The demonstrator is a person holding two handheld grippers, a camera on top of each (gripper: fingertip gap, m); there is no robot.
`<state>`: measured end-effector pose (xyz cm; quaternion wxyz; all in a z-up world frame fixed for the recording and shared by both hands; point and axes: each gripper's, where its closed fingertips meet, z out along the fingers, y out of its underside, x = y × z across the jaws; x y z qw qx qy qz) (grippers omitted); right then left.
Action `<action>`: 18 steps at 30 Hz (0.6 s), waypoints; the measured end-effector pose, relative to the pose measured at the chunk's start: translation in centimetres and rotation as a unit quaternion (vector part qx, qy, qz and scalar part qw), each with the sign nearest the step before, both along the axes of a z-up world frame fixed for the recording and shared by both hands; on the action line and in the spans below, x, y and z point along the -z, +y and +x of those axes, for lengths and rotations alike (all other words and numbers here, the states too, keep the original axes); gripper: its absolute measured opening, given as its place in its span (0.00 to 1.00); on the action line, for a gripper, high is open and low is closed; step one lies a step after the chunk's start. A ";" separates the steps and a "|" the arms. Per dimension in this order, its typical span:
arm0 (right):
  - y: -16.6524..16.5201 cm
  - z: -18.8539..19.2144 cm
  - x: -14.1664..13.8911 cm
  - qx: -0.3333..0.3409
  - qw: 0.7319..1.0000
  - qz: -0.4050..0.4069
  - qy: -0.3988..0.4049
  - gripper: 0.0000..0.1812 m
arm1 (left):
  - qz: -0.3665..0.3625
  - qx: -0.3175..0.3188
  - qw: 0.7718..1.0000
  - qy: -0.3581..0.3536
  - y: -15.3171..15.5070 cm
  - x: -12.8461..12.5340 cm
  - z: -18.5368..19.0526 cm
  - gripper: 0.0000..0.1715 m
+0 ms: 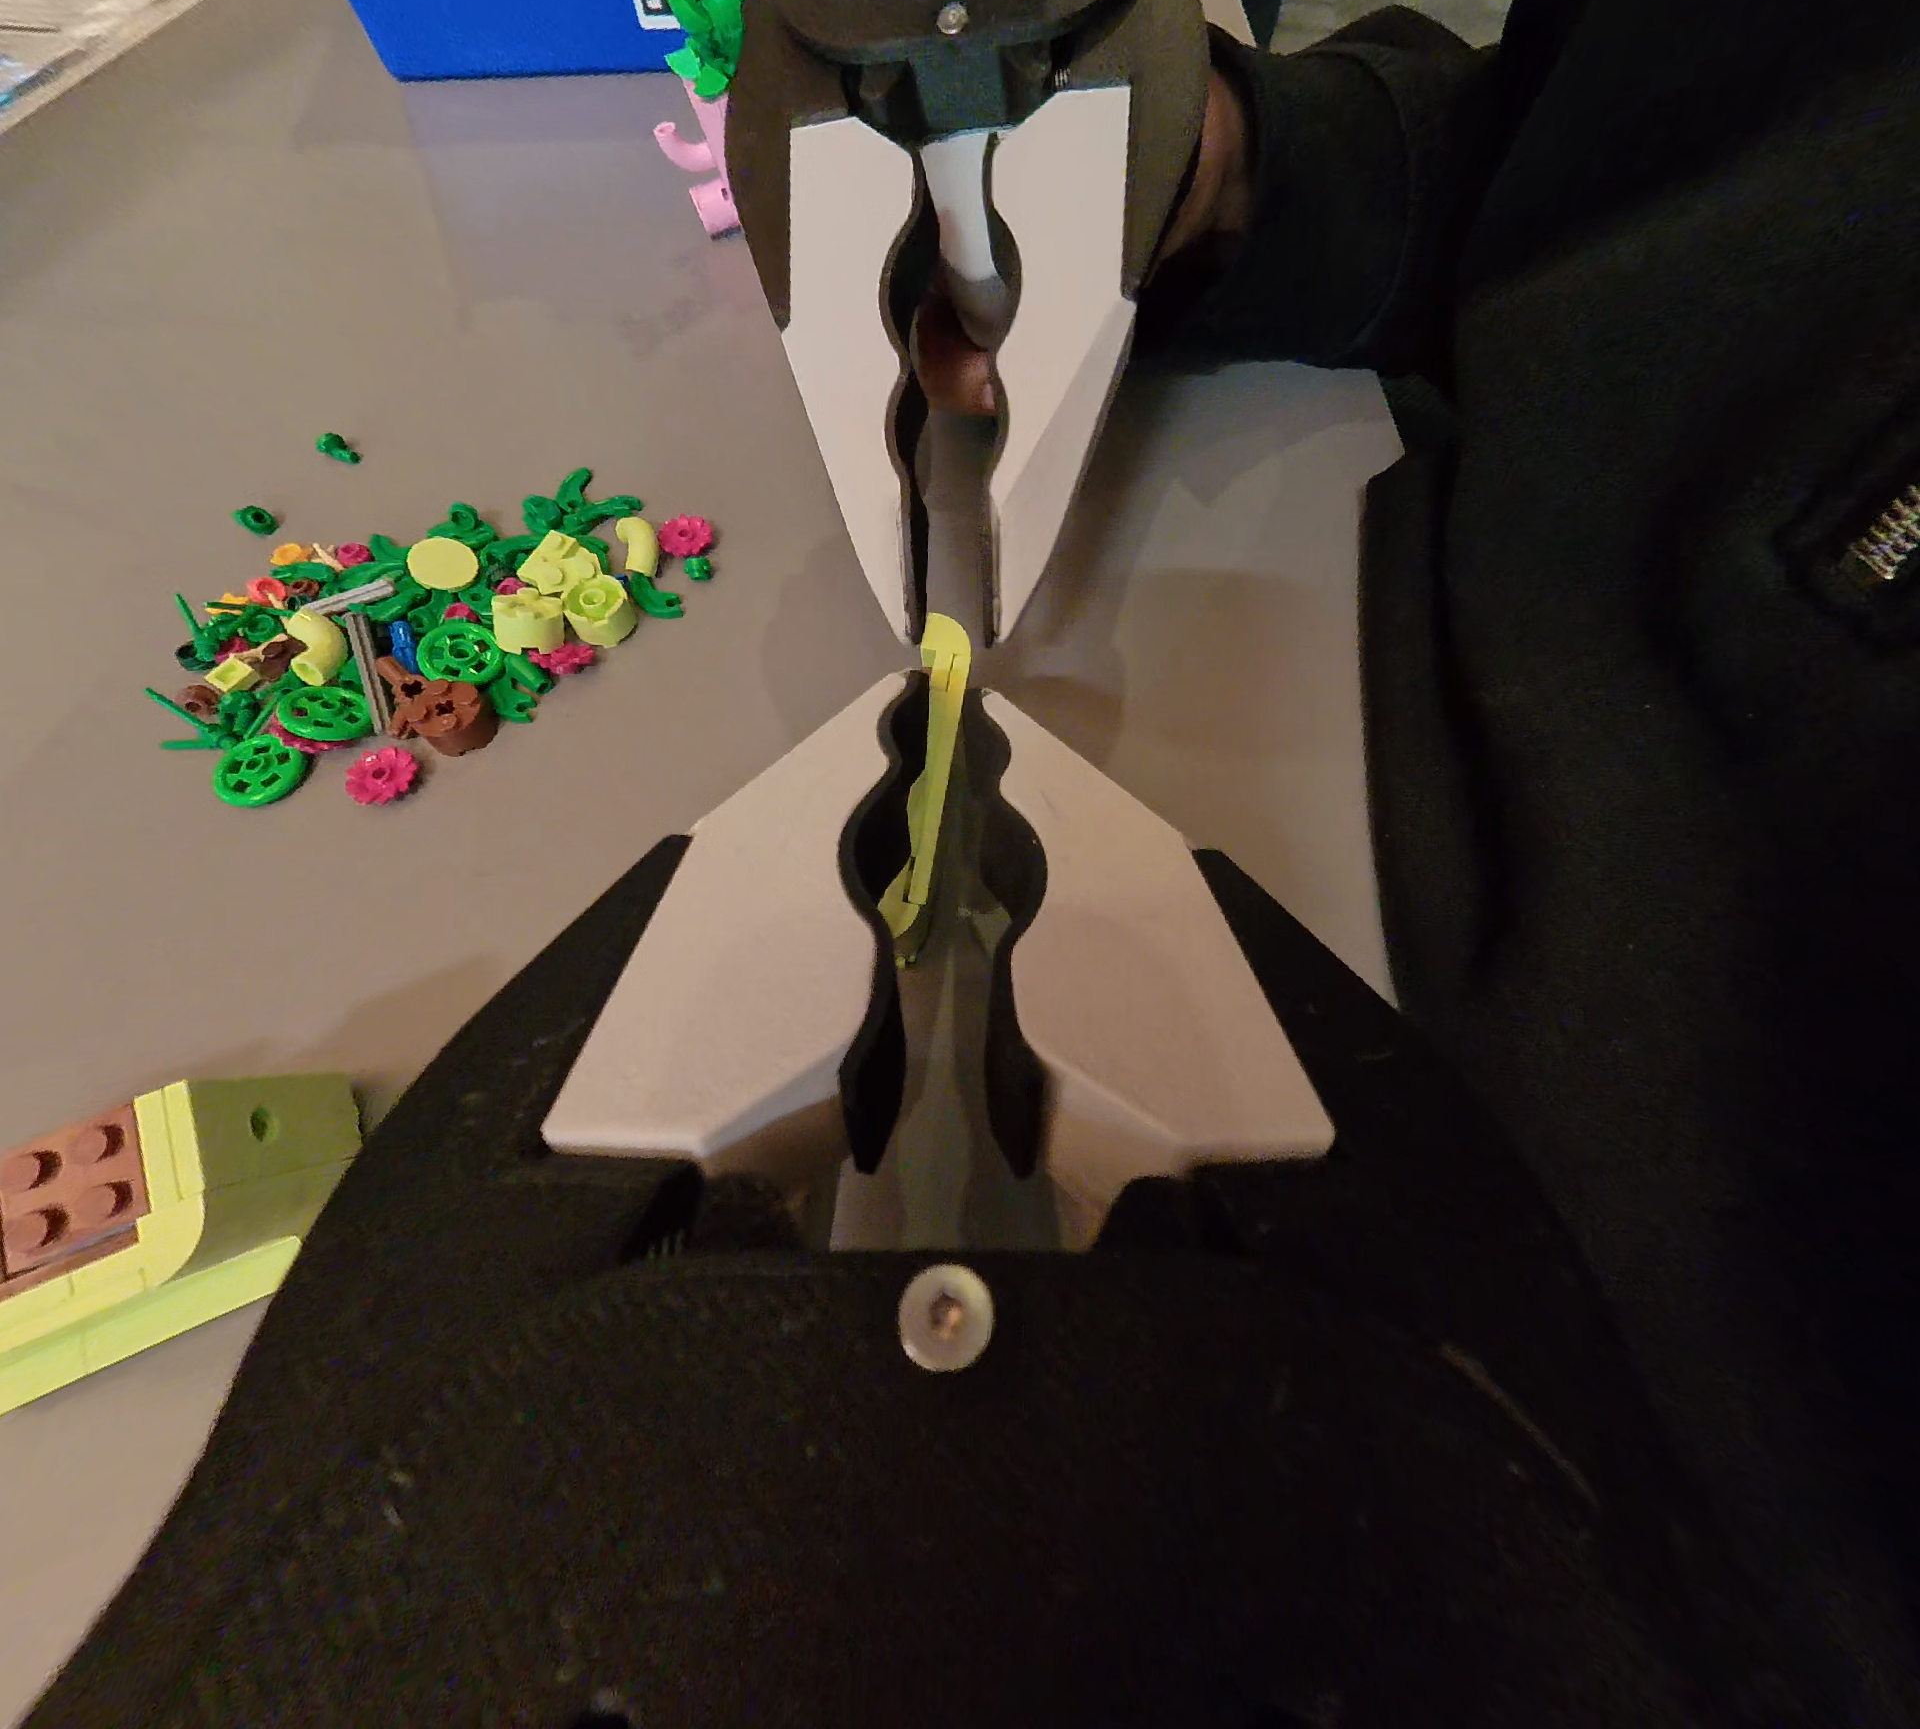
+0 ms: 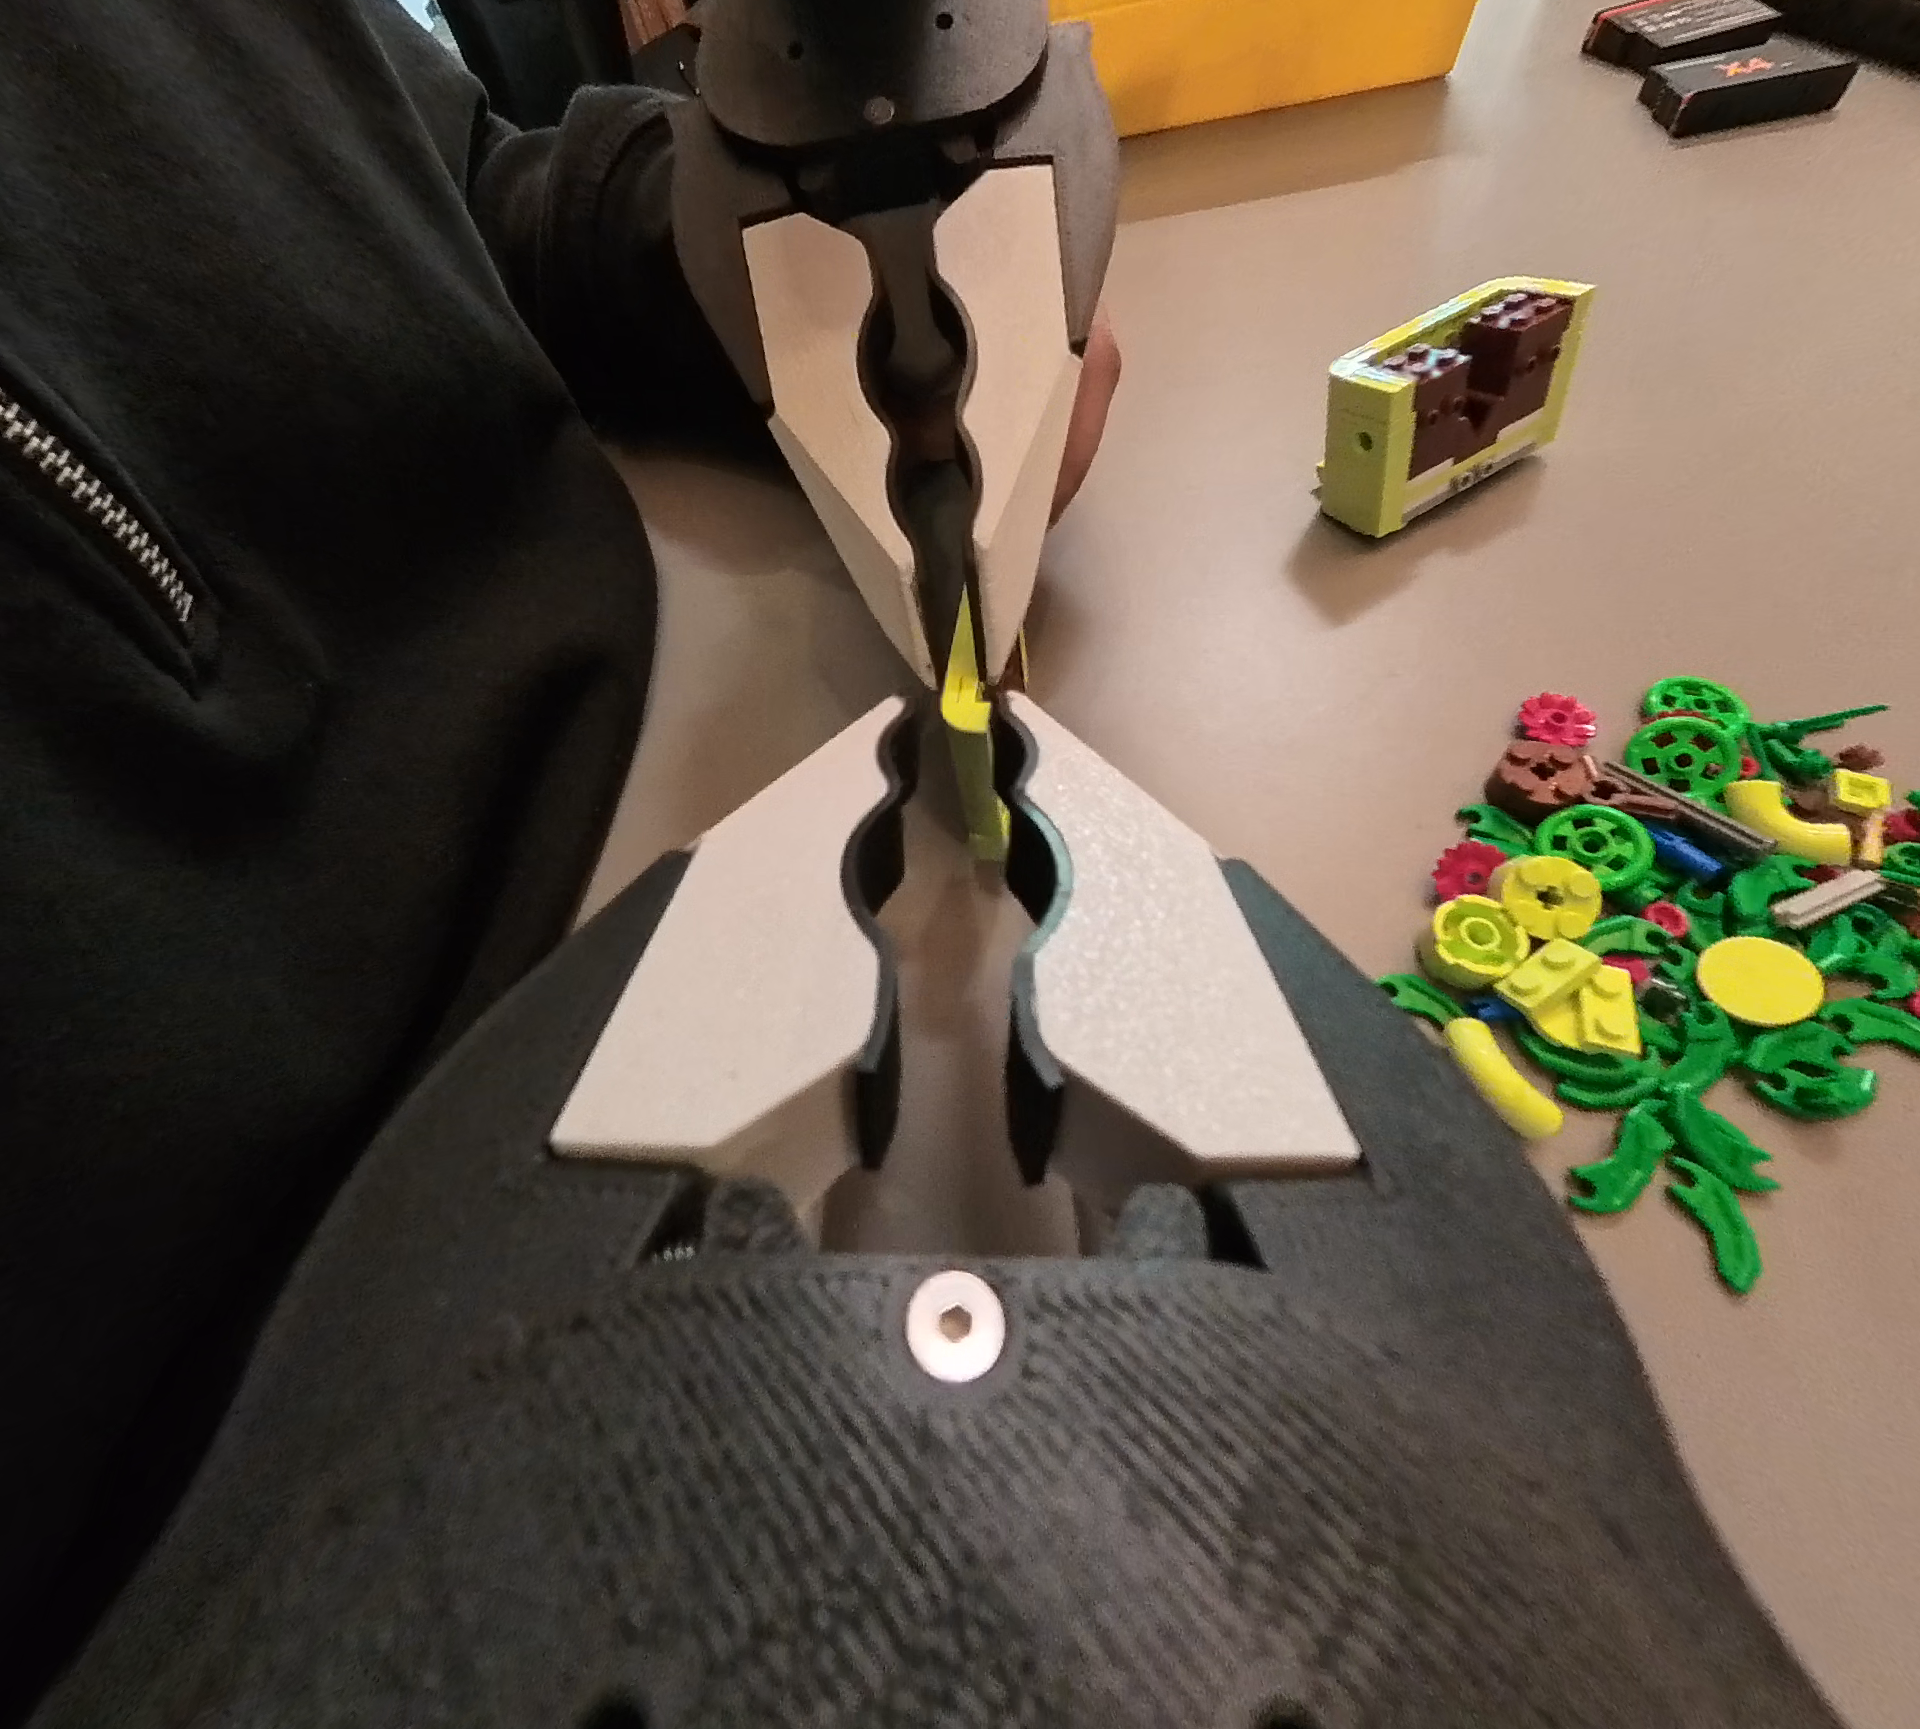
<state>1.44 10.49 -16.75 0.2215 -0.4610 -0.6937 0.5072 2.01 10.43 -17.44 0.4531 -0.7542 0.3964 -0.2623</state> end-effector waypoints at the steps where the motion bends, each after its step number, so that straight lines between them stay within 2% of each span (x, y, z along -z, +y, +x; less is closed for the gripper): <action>1: -0.1 0.0 0.2 -0.002 1.000 0.006 -0.002 0.08 | -0.002 0.003 1.000 0.001 -0.1 0.1 0.0 0.01; 9: -0.8 0.3 1.2 -0.020 0.998 0.049 -0.017 0.04 | -0.012 0.027 0.999 0.019 -0.8 0.7 0.5 0.01; 13: -0.3 0.1 1.0 -0.006 0.999 0.031 -0.017 0.04 | 0.006 0.006 1.000 0.019 -0.3 0.4 0.0 0.02; 18: 0.9 -0.2 0.6 0.022 0.999 -0.018 -0.028 0.04 | 0.044 0.001 0.999 0.013 -0.3 -0.4 -0.5 0.09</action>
